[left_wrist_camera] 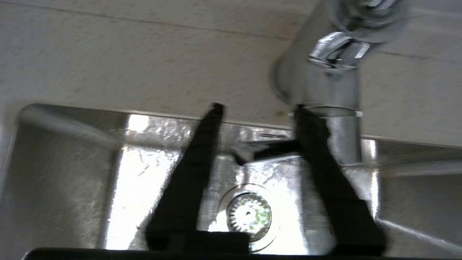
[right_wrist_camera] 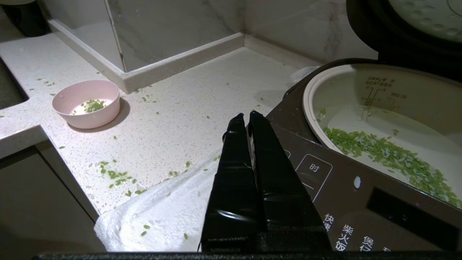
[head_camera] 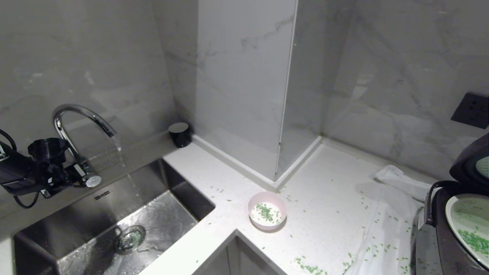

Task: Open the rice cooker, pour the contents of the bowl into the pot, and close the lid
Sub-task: Pick up the bowl on the table

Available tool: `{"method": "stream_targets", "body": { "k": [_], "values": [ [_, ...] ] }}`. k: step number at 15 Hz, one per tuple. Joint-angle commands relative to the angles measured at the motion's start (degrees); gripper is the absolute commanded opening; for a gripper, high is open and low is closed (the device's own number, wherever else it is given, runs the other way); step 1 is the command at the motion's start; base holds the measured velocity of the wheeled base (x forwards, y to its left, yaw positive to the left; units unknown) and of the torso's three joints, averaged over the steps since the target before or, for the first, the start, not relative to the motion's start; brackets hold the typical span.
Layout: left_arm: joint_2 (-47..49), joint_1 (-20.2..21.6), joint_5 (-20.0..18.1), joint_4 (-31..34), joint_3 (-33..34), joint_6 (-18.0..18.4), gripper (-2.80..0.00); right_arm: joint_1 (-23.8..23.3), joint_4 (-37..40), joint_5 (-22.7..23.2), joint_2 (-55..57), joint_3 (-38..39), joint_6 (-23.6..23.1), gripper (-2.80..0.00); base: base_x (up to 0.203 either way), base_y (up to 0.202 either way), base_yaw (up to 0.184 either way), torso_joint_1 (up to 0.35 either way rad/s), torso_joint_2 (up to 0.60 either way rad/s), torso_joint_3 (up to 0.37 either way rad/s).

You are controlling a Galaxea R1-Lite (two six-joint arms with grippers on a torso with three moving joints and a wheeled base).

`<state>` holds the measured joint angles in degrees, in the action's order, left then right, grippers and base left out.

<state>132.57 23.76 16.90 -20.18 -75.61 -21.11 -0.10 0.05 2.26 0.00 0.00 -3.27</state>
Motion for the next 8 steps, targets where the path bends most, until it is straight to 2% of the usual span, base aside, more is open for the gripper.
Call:
{"method": "stream_targets", "body": {
  "k": [1, 6, 8],
  "values": [
    [-0.12, -0.03, -0.11, -0.66, -0.16, -0.25, 0.00, 0.01, 0.04, 0.03, 0.00, 0.09, 0.00, -2.80, 0.000, 0.000, 0.000, 0.000, 0.00, 0.000],
    [-0.80, -0.18, -0.20, -0.52, -0.09, -0.48, 0.00, 0.01, -0.02, 0.03, -0.09, 0.09, 0.02, -2.80, 0.000, 0.000, 0.000, 0.000, 0.00, 0.000],
    [-4.08, -1.02, -0.28, 0.02, 0.98, -1.35, 0.00, 0.01, -0.03, 0.03, 0.00, 0.09, -0.05, -2.80, 0.000, 0.000, 0.000, 0.000, 0.00, 0.000]
  ]
}}
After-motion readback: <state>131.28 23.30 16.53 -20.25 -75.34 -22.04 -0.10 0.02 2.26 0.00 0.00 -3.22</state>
